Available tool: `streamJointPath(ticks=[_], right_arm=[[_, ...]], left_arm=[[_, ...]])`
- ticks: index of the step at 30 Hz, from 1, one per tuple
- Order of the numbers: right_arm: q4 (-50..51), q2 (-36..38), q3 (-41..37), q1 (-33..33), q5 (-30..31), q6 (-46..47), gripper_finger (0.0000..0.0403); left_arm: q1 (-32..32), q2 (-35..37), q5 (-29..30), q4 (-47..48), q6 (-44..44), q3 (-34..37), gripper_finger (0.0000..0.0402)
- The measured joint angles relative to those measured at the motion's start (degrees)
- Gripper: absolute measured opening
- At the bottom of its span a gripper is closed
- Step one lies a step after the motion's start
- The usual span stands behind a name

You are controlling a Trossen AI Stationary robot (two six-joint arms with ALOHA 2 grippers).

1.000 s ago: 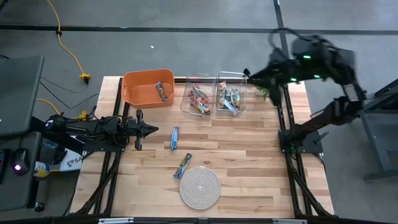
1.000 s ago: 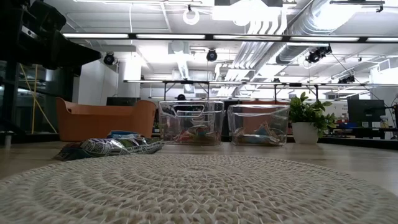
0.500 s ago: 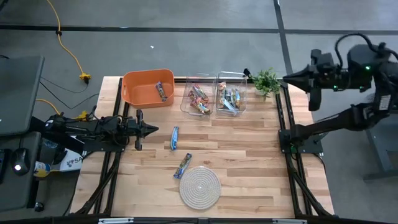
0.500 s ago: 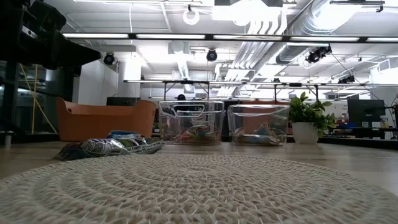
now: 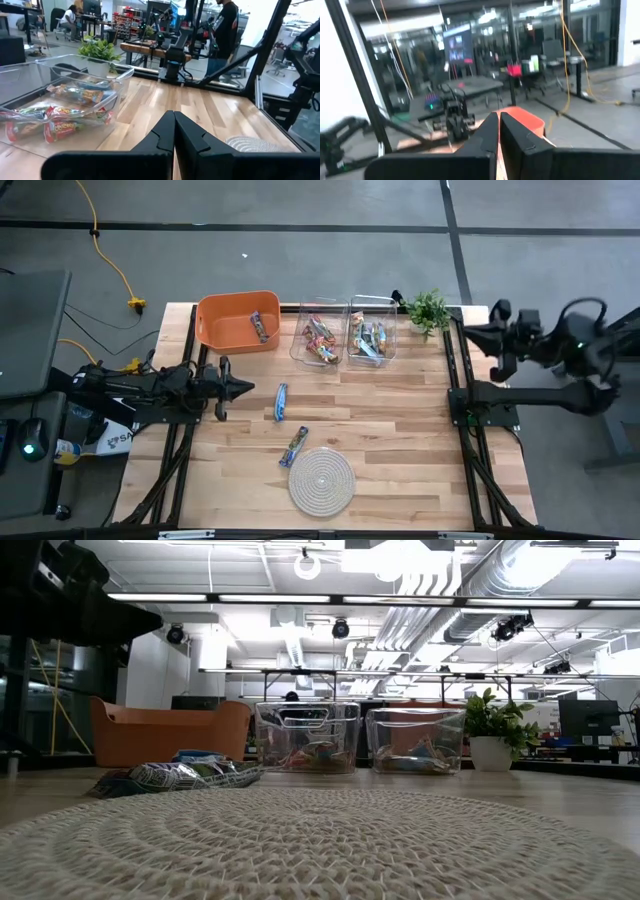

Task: Pick and place Granola Bars by type
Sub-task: Put the blue granola bar into the orange bin

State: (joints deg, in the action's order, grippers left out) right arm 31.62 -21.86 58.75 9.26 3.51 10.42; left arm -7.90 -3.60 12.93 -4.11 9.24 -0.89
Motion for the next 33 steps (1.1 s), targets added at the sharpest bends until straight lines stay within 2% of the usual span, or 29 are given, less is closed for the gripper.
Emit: streamJointPath(ticks=[5, 10, 14, 17, 20, 26, 33], right_arm=[[-10.52, 10.37, -16.18, 0.0, -0.06, 1.69, 0.0], [-22.52, 17.72, -29.71, 0.0, -0.22, 0.76, 0.0], [-34.2, 21.35, -39.7, 0.0, -0.56, 0.08, 0.0], [-41.43, 21.36, -46.2, 0.0, -1.45, 0.09, 0.0], [-48.53, 20.97, -51.07, 0.0, -2.51, 1.31, 0.0], [-55.89, 21.0, -57.82, 0.0, -3.08, 4.52, 0.0], [-53.76, 20.95, -58.0, 0.0, -7.43, 4.65, 0.0]], left_arm=[[0.0, 0.0, 0.83, -0.08, 0.25, 0.0, 0.0], [0.0, 0.0, 0.98, -0.97, 0.28, 0.0, 0.0], [0.0, 0.0, 1.22, -0.93, 0.29, 0.0, 0.0], [0.0, -0.02, 1.23, -0.92, 0.3, 0.0, 0.0], [0.0, 0.0, 1.25, -0.98, 0.3, 0.0, 0.0], [0.0, 0.0, 1.31, -1.51, 0.3, 0.0, 0.0], [0.0, -0.02, 4.16, -6.4, 0.2, 0.0, 0.0]])
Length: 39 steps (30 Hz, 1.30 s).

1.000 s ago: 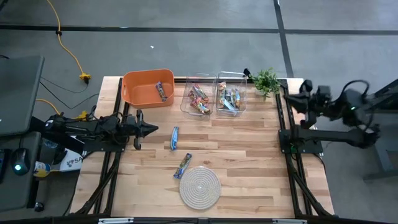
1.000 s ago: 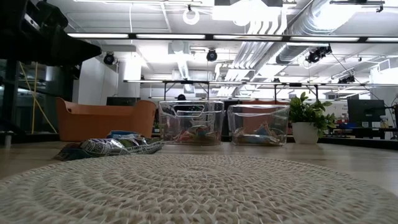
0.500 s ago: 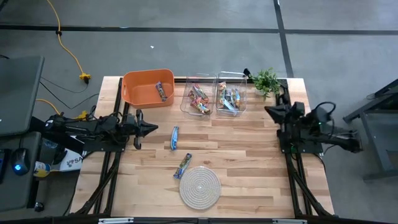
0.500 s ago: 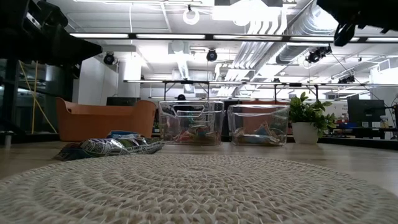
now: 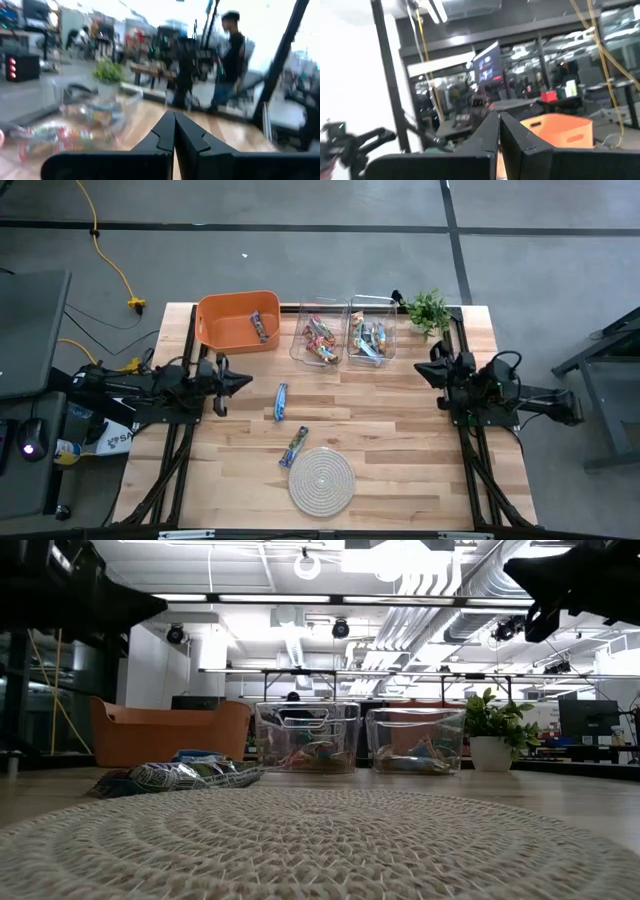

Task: Pick and place Granola Bars by type
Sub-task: Put the blue granola bar into the orange bin

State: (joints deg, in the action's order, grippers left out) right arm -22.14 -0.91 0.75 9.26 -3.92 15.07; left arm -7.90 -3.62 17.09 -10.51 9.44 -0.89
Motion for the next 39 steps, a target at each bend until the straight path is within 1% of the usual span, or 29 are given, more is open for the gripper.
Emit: streamJointPath(ticks=[4, 6, 12, 16, 22, 25, 28, 31, 35, 39], right_arm=[[4.33, -0.01, -0.01, 0.0, -0.76, 1.22, 0.0], [6.0, -0.02, -0.02, 0.0, -0.59, 1.82, 0.0], [9.12, -0.02, -0.02, 0.0, -1.83, 3.64, 0.0], [12.57, -0.02, -0.02, 0.0, -2.49, 5.24, 0.0], [17.02, -0.04, -0.02, 0.0, -2.93, 7.16, 0.0], [19.71, -0.08, -0.17, 0.0, -2.63, 8.44, 0.0], [19.73, -0.24, -0.17, 0.0, -2.1, 8.38, 0.0], [20.08, -0.24, -0.17, 0.0, 0.08, 8.5, 0.0], [20.65, -0.28, -0.2, 0.02, 2.82, 10.35, 0.0], [20.79, -0.31, -0.2, 0.02, 3.52, 10.7, 0.0001]], left_arm=[[0.02, 0.02, 3.0, -4.84, -0.04, -0.4, 0.0], [0.01, -0.04, 3.6, -3.18, -0.57, -1.84, 0.0], [0.0, -0.02, 4.4, 1.5, -6.51, -8.08, 0.0], [0.02, 0.0, 6.21, 6.1, -10.76, -13.08, 0.0], [0.02, -0.02, 9.29, 16.54, -15.34, -21.75, 0.0], [0.0, -0.02, 10.98, 22.57, -16.49, -26.44, 0.0], [0.01, -0.44, 13.35, 28.63, -16.45, -31.28, 0.0], [0.02, -1.27, 16.34, 33.57, -10.68, -35.9, 0.0], [0.01, -3.58, 20.89, 39.89, 4.01, -41.64, 0.0], [0.02, -7.98, 20.95, 46.26, 16.91, -45.87, 0.0]])
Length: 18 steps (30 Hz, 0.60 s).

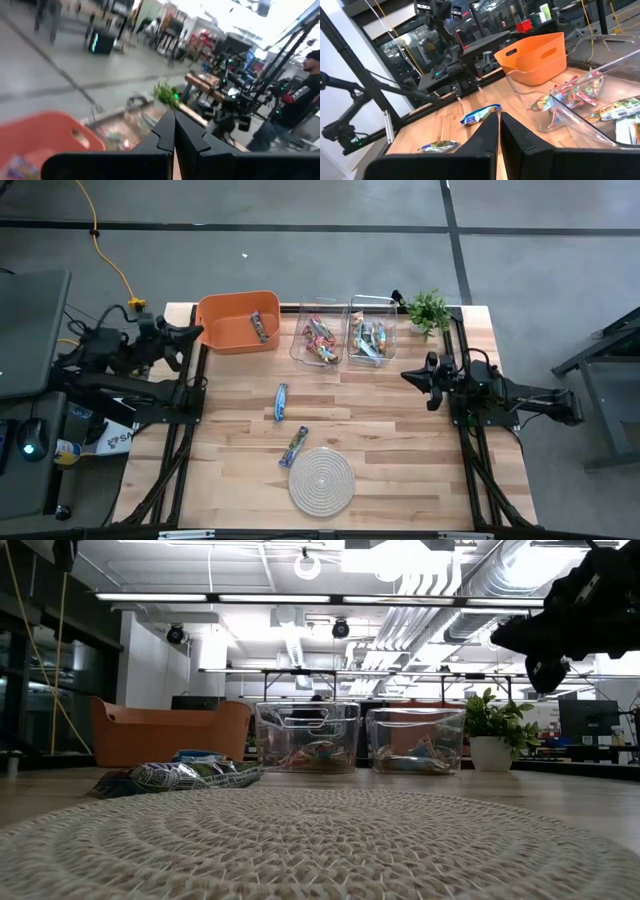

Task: Pick and place Granola Bars by type
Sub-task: Put the blue granola bar into the orange bin

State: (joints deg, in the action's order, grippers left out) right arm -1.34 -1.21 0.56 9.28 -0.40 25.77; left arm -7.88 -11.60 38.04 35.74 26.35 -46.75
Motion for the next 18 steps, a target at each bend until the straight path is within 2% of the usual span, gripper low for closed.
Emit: streamJointPath(ticks=[6, 10, 13, 18], right_arm=[[-0.01, -0.02, -0.01, 0.0, -1.25, -2.62, 0.0001], [-1.13, -0.02, -0.02, -0.06, -8.05, 0.81, 0.0001], [-1.79, -0.02, -0.02, -0.09, -13.13, 2.45, 0.0001], [-1.6, -0.02, -0.02, -0.07, -10.13, -2.06, 0.0]], left_arm=[[-0.02, -10.91, -6.1, 7.13, 15.13, -3.88, 0.0], [0.0, -18.93, -11.49, 13.08, 27.35, -6.63, 0.0], [-0.02, -24.5, -15.73, 17.52, 32.69, -9.13, 0.0], [-0.02, -32.67, -21.03, 22.94, 36.91, -12.12, 0.0]])
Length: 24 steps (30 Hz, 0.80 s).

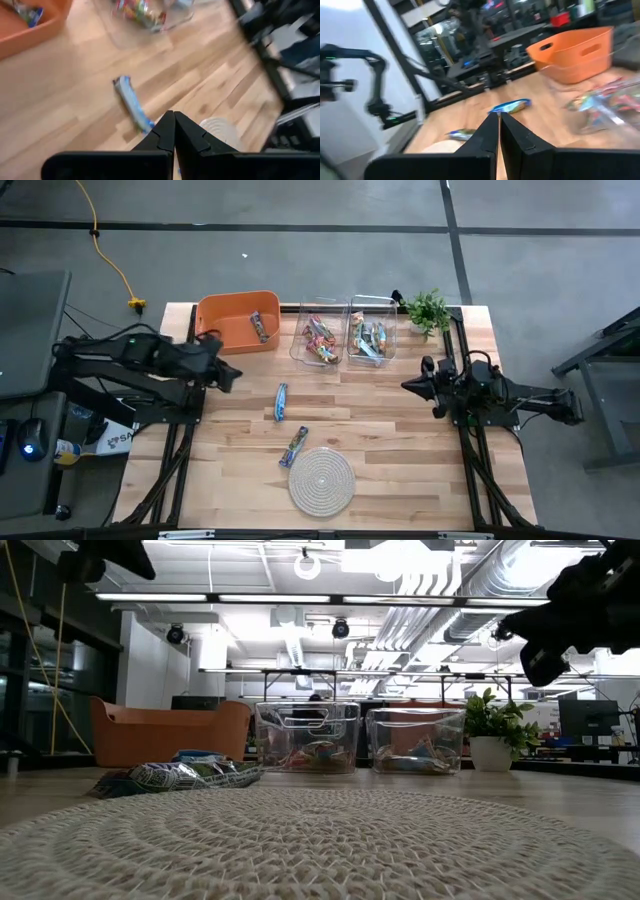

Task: Pick and place Granola Bars by type
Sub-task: Put the blue granola bar into the orange bin

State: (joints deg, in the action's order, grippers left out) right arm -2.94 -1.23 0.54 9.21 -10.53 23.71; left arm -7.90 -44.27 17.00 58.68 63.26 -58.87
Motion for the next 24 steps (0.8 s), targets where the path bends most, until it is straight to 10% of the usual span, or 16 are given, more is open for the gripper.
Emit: streamJointPath(ticks=[24], right_arm=[[1.26, -0.7, -0.03, 0.0, 6.76, -8.26, 0.0]], left_arm=[[0.02, -24.75, -2.39, 0.14, 9.0, -0.87, 0.0]])
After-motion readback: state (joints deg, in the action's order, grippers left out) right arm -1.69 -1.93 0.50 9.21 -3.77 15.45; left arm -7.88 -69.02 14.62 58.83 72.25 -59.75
